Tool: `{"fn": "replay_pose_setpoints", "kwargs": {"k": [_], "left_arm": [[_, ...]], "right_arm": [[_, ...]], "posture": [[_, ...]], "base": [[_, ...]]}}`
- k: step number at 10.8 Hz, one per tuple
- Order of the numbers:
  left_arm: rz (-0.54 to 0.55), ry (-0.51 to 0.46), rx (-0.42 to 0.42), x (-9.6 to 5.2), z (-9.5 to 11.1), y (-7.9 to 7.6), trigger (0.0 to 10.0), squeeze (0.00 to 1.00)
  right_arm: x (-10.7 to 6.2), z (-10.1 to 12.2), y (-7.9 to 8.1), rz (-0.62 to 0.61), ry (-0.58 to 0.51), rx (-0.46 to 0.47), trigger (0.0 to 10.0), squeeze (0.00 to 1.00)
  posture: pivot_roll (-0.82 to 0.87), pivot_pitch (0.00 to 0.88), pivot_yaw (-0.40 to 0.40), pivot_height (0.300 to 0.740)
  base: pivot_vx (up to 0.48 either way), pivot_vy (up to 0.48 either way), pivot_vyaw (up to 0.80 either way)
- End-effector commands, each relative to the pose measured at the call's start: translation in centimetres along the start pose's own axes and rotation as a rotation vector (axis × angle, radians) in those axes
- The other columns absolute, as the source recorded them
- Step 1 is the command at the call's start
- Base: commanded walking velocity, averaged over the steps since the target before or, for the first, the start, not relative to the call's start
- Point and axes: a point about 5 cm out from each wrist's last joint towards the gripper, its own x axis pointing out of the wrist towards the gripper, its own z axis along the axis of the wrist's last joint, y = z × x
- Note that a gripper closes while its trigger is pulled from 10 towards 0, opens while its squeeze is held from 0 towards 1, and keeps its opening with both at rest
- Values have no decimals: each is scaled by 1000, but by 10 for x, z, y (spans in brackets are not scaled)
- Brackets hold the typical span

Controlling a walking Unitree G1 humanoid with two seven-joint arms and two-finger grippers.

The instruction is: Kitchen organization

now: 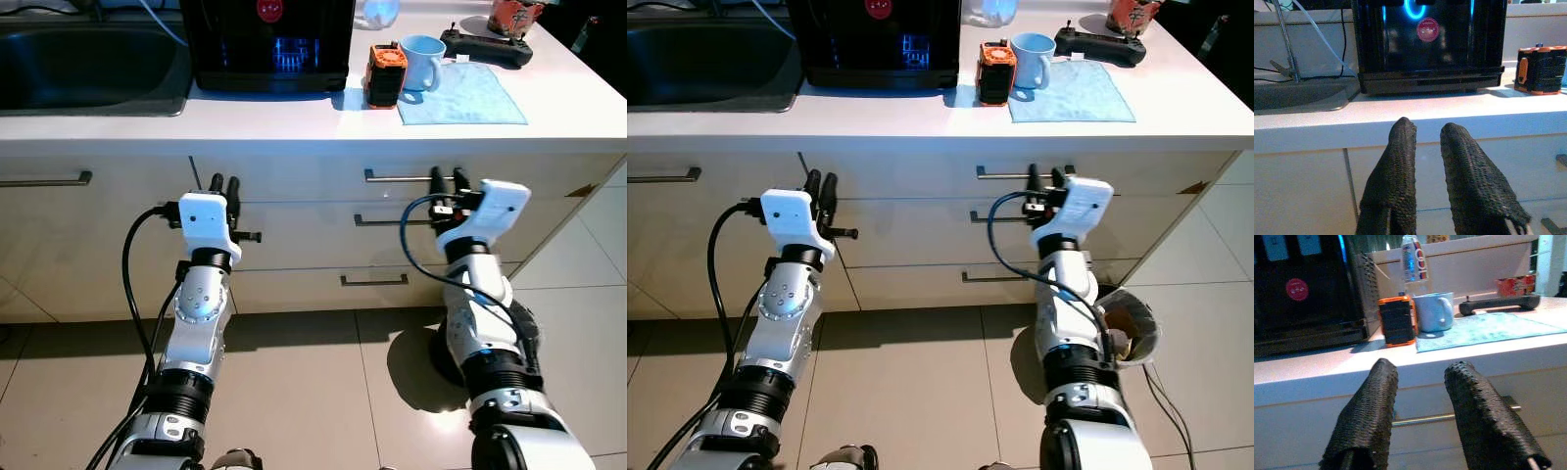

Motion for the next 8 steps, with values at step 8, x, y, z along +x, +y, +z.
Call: {"fn": "replay_pose_setpoints", "kwargs": {"k": [8], "left_arm": [[2, 36, -17, -5, -2, -1, 10000, 1000]], "right_arm": [[-1, 1, 4, 14, 14, 20, 10000, 1000]], "posture": [[33, 118, -18, 740]], "base": [[0, 0, 0]]}}
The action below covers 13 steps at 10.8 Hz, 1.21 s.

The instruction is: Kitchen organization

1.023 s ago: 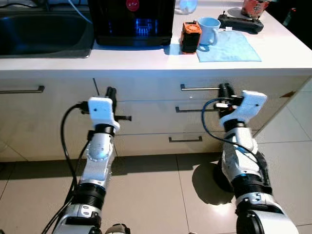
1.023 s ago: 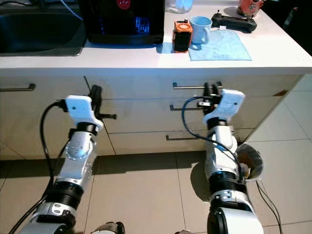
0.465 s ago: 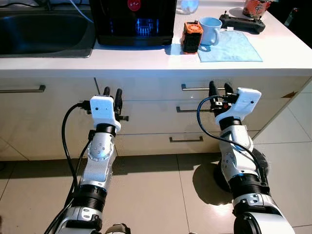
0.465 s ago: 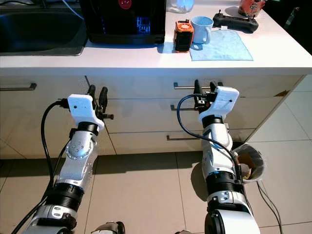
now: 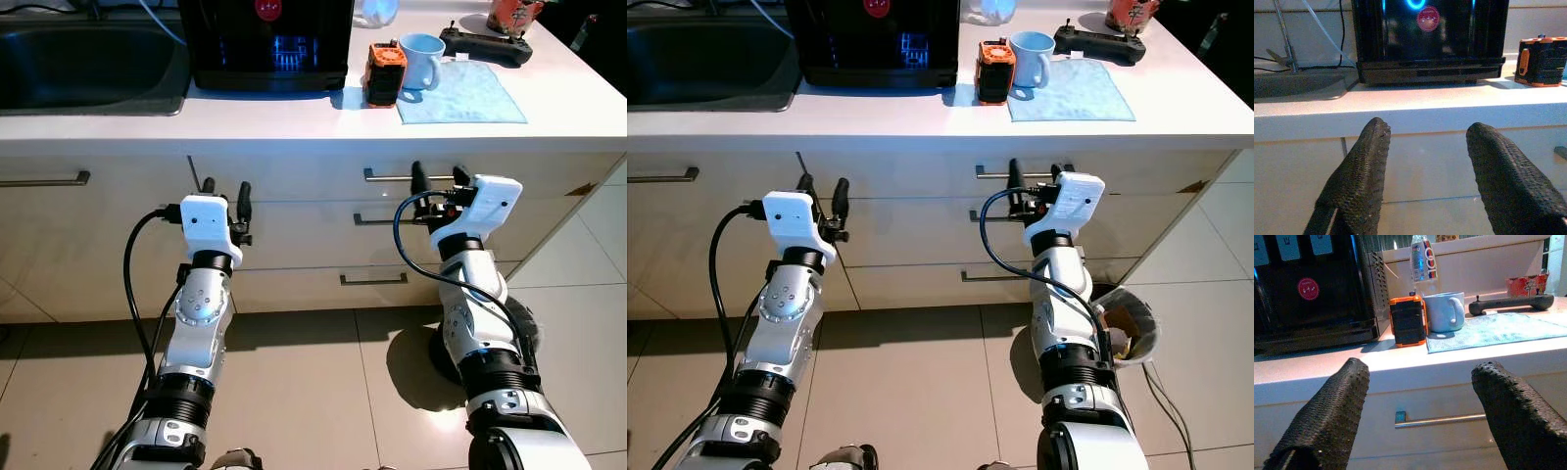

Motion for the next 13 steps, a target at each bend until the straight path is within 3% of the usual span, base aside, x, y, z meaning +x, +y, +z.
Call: {"fn": "replay_pose_setpoints", "kwargs": {"k": [1, 7, 8, 9, 13], "left_arm": [[-4, 5, -4, -2, 0, -1, 10000, 1000], [-4, 20, -22, -3, -1, -2, 10000, 1000], [-1, 40, -5, -3, -4, -3, 10000, 655], [-4, 47, -4, -3, -5, -4, 10000, 0], [23, 61, -34, -3, -6, -2, 10000, 0]], "right_arm": [[-3, -2, -1, -11, 10, 15, 10000, 1000], [-5, -7, -1, -5, 47, 1, 10000, 1000], [-4, -10, -1, -12, 73, -2, 10000, 745], [-4, -10, -1, -17, 78, 3, 10000, 0], [-4, -15, -5, -44, 115, 1, 10000, 0]], "posture": [[33, 119, -17, 740], [36, 126, -25, 740], [34, 125, -26, 740], [33, 124, -26, 740], [36, 119, -30, 740]], "base": [[0, 0, 0], [0, 0, 0], [0, 0, 0], [0, 0, 0], [0, 0, 0]]}}
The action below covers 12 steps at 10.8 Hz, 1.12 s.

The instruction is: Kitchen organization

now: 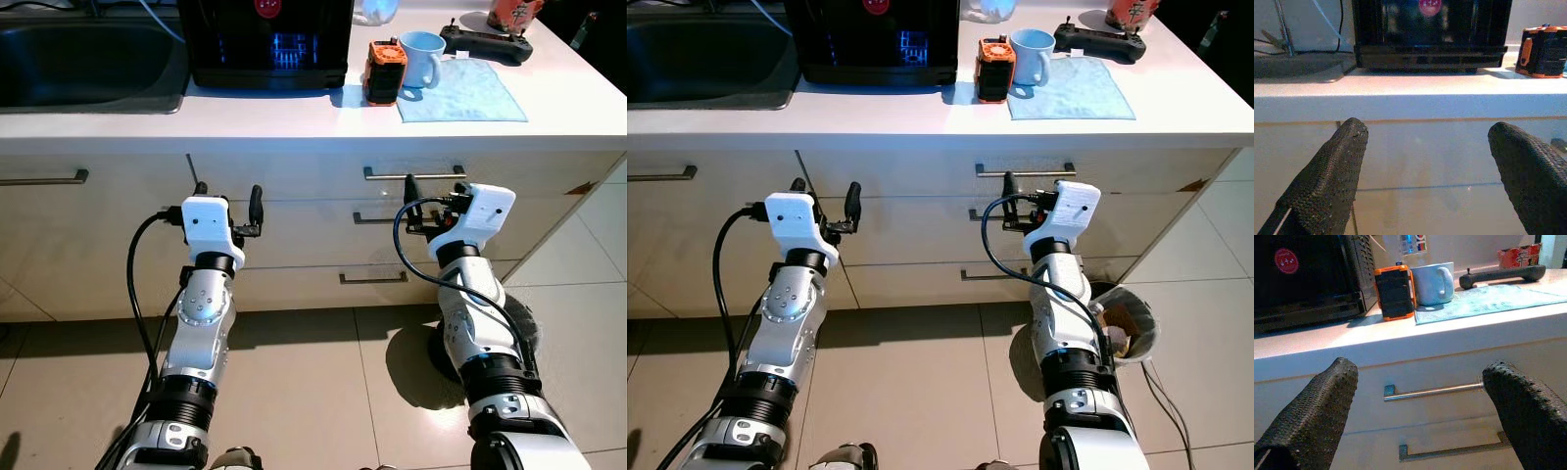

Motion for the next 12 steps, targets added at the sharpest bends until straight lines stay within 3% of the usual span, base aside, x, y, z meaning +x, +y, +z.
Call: {"fn": "replay_pose_setpoints", "kwargs": {"k": [1, 4, 6, 12], "left_arm": [[21, 19, -19, -1, -2, 2, 10000, 0], [26, 31, -25, -1, -2, 2, 10000, 0], [25, 35, -21, -1, -2, 3, 10000, 0], [23, 42, -16, -2, -2, 3, 10000, 0]], "right_arm": [[1, -3, 0, -1, 25, -3, 10000, 0], [0, -5, 2, 12, 42, -45, 10000, 0], [-1, -3, 6, 36, 21, -23, 10000, 0], [0, -5, 6, 36, 40, 2, 10000, 0]], "posture": [[36, 119, -30, 740], [37, 127, -28, 740], [39, 130, -29, 740], [39, 134, -30, 740]], "base": [[0, 0, 0], [0, 300, 0], [0, 354, 647], [0, 369, 0]]}}
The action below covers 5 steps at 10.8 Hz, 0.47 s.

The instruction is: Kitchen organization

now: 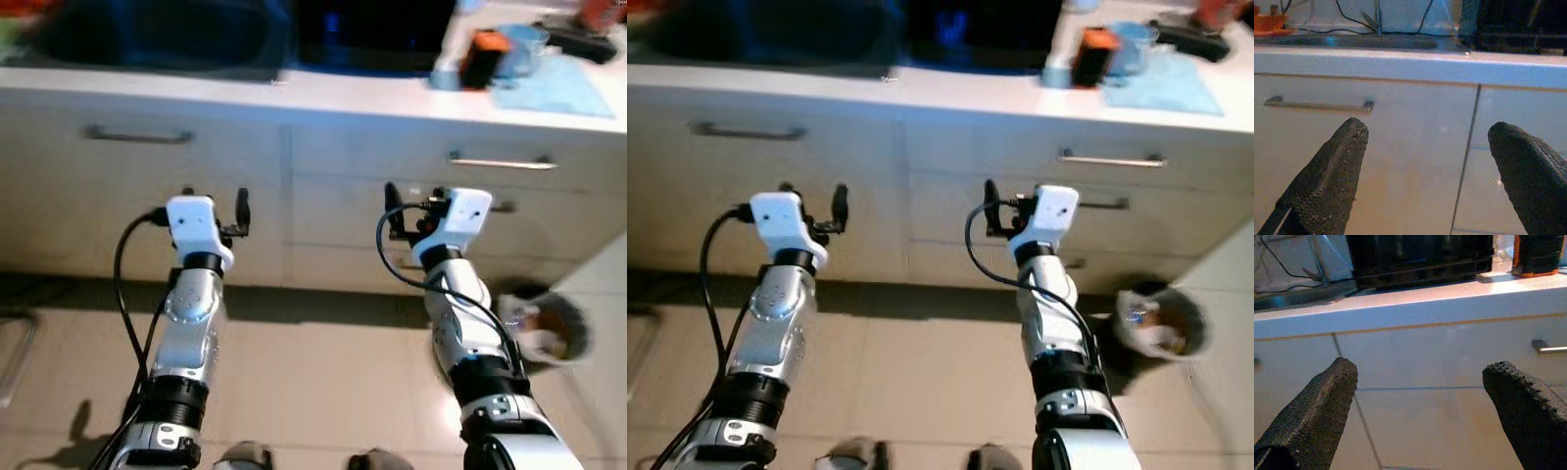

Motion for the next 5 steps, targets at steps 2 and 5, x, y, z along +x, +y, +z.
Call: {"fn": "replay_pose_setpoints", "kwargs": {"k": [2, 5], "left_arm": [[-10, 11, -1, -2, -2, -5, 10000, 0], [-10, 10, 2, -2, -1, -5, 10000, 0]], "right_arm": [[-1, 0, -5, -13, 5, 6, 10000, 0], [-1, 0, -5, -13, 9, 9, 10000, 0]], "posture": [[40, 136, -31, 740], [41, 137, -32, 740]], "base": [[0, 368, 0], [0, 354, 0]]}}
